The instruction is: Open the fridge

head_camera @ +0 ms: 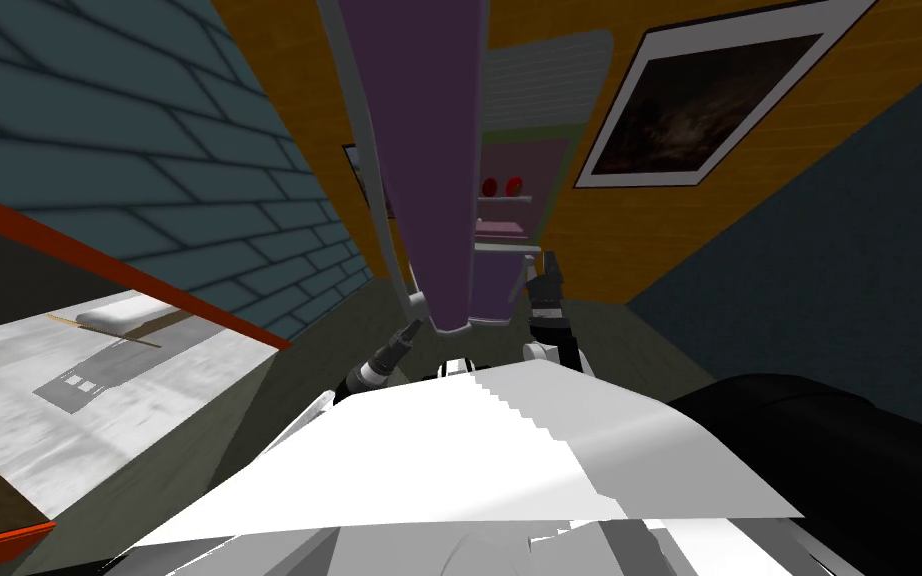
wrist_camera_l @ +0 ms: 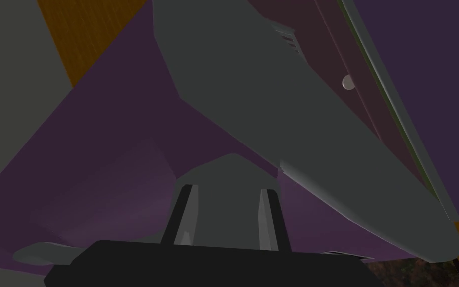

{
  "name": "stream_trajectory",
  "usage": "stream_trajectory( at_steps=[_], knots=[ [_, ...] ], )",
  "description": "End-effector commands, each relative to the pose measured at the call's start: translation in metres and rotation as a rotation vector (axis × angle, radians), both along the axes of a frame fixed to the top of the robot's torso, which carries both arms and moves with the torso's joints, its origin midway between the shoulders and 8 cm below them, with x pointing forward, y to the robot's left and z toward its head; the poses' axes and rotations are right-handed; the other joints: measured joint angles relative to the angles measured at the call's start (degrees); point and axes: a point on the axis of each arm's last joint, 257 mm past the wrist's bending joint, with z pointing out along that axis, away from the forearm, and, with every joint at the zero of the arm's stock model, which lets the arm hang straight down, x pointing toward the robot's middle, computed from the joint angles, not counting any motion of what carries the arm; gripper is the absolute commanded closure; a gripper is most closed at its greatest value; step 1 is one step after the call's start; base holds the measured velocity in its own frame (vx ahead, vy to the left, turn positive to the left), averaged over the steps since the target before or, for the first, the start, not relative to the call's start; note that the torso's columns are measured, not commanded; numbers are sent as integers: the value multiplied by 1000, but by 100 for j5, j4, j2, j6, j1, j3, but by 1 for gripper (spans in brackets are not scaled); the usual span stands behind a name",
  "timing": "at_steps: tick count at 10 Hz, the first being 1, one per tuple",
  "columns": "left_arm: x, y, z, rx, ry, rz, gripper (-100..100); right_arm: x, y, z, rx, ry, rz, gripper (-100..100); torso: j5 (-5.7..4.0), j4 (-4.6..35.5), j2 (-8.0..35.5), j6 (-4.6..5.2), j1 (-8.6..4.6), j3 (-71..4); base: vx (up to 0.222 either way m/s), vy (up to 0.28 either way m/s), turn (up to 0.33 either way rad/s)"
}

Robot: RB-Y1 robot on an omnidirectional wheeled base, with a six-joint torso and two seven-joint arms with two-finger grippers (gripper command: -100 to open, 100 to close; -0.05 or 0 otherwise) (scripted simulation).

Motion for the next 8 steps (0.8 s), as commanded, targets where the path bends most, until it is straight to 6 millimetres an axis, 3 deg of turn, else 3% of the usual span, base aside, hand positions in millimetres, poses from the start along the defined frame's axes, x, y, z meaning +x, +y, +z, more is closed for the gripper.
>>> stream_trajectory(
  at_steps=[1,2,3,5,8],
  knots=[
    [-6,-5,13,-11,-29,-35,100,0,0,0,0,0,0,0,-7,4,3,1,-22,0,4,257,-90],
    [-13,-8,14,-14,-30,-61,100,0,0,0,0,0,0,0,-8,9,12,0,-13,2,10,297,-138],
    [-18,-7,13,1,-1,-56,-100,0,0,0,0,0,0,0,0,8,26,-1,-1,14,21,140,55],
    [-25,-9,24,0,-2,-69,-100,0,0,0,1,0,0,0,-14,-5,79,-9,-84,68,45,-43,127],
    [-36,-13,41,-1,-2,-90,-100,0,0,0,1,0,0,0,10,-4,102,-13,-1,84,56,-34,60]
  ],
)
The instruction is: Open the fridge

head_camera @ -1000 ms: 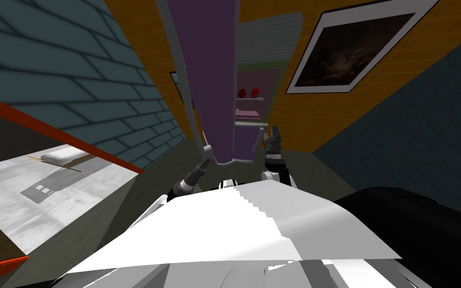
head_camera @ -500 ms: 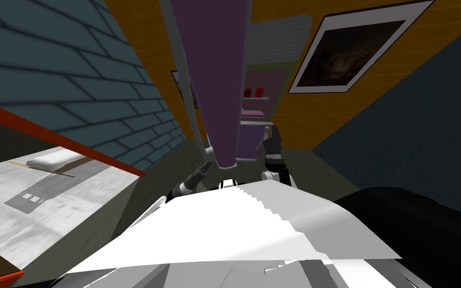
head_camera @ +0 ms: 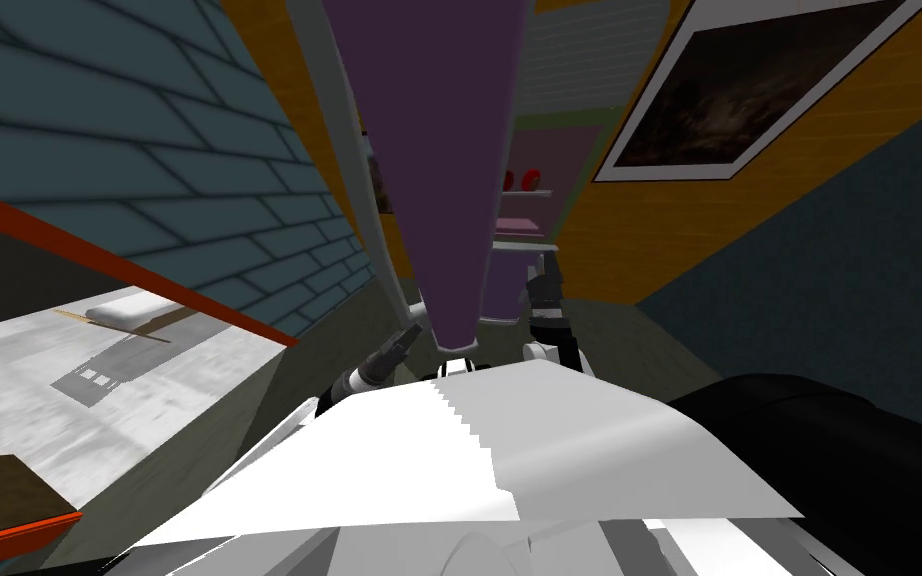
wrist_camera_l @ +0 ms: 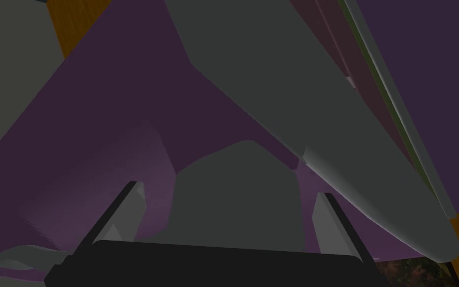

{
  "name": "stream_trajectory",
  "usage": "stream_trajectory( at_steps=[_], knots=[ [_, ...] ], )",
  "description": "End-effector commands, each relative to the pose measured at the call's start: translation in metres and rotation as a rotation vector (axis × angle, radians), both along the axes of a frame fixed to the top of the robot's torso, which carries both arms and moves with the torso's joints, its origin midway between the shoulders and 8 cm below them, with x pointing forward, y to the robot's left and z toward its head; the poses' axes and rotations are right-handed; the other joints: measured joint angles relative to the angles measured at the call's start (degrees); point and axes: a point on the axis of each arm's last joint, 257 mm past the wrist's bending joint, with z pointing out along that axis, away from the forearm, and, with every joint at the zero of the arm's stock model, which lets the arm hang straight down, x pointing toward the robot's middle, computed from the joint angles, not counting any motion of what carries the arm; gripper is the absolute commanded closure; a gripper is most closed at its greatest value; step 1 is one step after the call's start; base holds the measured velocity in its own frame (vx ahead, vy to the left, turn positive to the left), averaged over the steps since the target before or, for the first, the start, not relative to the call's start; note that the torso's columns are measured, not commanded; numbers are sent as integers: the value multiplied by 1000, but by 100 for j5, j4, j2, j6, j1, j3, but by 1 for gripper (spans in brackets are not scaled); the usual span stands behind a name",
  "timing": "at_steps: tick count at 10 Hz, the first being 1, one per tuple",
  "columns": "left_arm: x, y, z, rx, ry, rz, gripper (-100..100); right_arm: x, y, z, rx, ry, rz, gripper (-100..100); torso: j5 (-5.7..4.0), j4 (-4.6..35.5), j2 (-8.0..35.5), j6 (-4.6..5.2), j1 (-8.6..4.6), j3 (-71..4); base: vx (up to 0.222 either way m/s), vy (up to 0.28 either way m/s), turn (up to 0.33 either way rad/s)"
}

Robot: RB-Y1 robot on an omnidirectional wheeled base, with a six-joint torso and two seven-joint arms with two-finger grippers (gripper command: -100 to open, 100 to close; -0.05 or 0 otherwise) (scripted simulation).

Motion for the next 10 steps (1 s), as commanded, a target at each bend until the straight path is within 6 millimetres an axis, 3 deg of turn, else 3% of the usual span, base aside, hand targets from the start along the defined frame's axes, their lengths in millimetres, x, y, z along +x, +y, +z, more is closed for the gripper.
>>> stream_trajectory(
  at_steps=[1,6,7,8,10],
  knots=[
    [-10,-4,16,-3,-2,-20,-100,0,0,0,0,0,0,0,8,1,10,-3,22,7,37,-2,66],
    [-18,-7,28,-4,-1,-35,-100,0,0,0,0,0,0,0,-31,37,30,-15,-29,-37,19,3,29],
    [-15,-4,13,26,21,-26,-100,0,0,0,0,0,0,0,-34,40,29,-14,-35,-43,-1,0,-17],
    [-15,-4,11,30,24,-25,0,0,0,0,0,0,0,0,-27,22,20,-17,-28,-27,-1,-1,-15],
    [-15,-4,10,31,26,-27,0,0,0,0,0,0,0,0,-10,7,12,-13,-6,-4,0,-2,-5]
  ],
)
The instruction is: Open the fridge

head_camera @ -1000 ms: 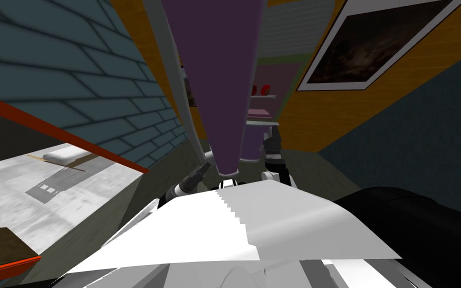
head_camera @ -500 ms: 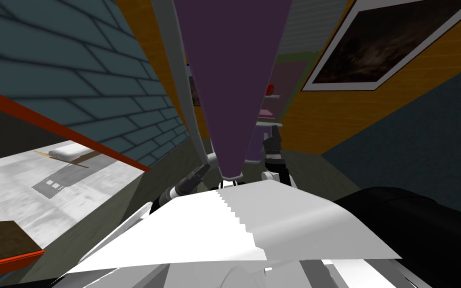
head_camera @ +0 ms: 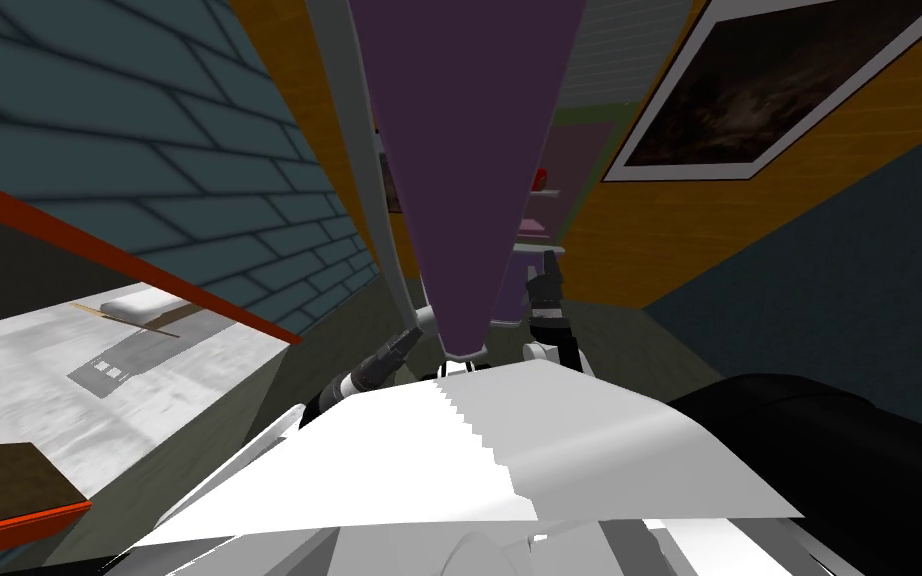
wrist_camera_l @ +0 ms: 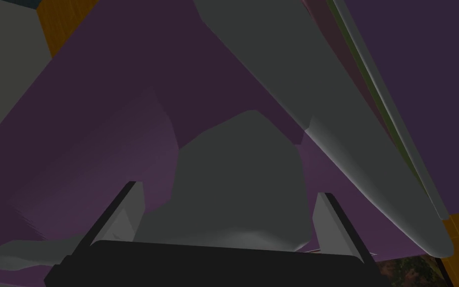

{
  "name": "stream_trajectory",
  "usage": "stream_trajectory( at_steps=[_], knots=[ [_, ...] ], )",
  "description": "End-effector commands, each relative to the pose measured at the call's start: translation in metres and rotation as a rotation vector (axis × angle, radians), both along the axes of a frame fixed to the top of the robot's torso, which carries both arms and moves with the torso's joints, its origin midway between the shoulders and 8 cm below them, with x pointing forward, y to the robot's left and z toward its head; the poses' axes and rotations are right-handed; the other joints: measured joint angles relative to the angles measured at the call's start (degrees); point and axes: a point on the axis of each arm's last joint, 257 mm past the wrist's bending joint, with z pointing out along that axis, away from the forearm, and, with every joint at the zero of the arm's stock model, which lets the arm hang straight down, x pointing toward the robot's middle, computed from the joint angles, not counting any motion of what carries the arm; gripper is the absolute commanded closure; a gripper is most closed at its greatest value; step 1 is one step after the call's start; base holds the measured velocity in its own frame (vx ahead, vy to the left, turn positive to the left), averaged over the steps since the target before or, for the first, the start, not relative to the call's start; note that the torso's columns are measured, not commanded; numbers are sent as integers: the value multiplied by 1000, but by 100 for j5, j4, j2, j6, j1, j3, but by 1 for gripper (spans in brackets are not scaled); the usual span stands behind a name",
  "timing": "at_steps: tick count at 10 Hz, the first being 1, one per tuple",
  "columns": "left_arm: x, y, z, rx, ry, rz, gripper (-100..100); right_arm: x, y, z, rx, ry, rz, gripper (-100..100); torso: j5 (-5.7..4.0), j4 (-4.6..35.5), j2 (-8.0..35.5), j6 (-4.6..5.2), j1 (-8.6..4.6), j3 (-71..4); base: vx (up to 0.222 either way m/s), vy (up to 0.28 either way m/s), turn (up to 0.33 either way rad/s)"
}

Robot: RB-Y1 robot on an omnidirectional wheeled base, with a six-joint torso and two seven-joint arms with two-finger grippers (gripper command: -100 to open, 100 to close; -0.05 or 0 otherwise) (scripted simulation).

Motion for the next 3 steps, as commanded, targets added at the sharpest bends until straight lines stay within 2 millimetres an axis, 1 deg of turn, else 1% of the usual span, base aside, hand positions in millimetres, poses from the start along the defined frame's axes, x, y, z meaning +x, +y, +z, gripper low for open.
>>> stream_trajectory(
  at_steps=[1,3],
  knots=[
    [0,0,0,1,0,0,0,0,0,0,0,0,0,0,5,-3,-1,3,6,4,0,0,0],
    [0,0,-1,2,0,-1,0,0,0,0,0,0,0,0,9,-5,-3,7,8,7,0,0,0]
  ],
)
